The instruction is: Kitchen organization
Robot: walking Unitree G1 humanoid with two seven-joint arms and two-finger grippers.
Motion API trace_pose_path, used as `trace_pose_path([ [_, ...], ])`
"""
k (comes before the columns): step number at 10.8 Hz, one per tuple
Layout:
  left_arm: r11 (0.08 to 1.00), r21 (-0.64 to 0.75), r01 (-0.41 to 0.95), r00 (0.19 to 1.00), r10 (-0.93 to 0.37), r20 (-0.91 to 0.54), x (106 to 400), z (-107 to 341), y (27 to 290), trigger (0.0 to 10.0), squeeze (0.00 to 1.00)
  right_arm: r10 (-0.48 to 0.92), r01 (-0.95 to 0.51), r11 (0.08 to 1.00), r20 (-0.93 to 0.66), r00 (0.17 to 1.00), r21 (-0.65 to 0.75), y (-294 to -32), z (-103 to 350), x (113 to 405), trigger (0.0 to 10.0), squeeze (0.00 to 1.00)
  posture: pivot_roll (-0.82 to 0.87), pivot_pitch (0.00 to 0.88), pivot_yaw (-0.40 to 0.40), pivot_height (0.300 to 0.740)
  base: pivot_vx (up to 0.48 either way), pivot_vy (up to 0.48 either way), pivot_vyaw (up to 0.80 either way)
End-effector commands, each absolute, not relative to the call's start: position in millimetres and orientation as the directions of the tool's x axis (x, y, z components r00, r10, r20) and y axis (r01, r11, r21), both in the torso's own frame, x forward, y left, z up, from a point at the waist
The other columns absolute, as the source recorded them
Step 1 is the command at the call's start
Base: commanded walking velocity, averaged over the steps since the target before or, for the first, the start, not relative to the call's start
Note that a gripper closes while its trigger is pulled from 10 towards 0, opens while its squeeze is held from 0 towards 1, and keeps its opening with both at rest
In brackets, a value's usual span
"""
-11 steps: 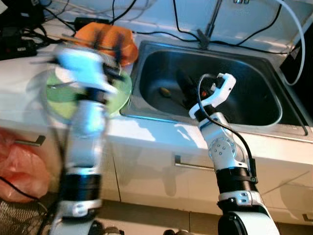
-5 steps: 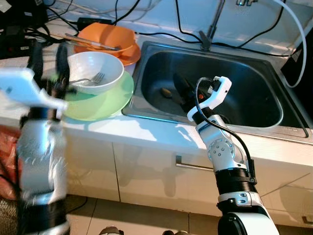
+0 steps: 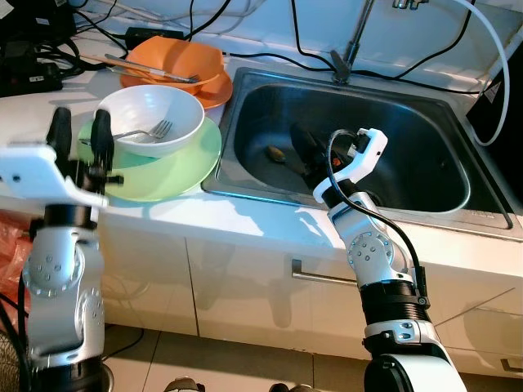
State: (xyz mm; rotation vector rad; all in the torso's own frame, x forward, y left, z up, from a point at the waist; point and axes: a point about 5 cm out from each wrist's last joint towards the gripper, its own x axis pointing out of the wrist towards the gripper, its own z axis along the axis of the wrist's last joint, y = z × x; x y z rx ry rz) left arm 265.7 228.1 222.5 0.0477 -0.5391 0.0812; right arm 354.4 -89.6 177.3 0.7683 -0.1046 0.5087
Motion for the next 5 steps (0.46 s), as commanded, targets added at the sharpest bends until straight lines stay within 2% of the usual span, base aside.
trace_pose_path([
  [1, 0.996, 0.02, -0.091, 0.86, 0.068, 0.506, 264.9, 220.9, 229.1, 10.0, 0.0, 0.397, -0.454, 0.614, 0.244, 0.885, 0.646, -94.5, 169.1, 353.2, 10.0, 0.0, 0.17, 0.102, -0.119, 0.74, 0.0, 0.0, 0.0],
  [5, 0.995, 0.012, -0.1, 0.881, 0.083, 0.465, 266.7, 211.0, 234.1, 10.0, 0.0, 0.396, -0.455, 0.613, 0.247, 0.884, 0.646, -95.1, 169.5, 353.6, 10.0, 0.0, 0.17, 0.1, -0.119, 0.74, 0.0, 0.0, 0.0],
])
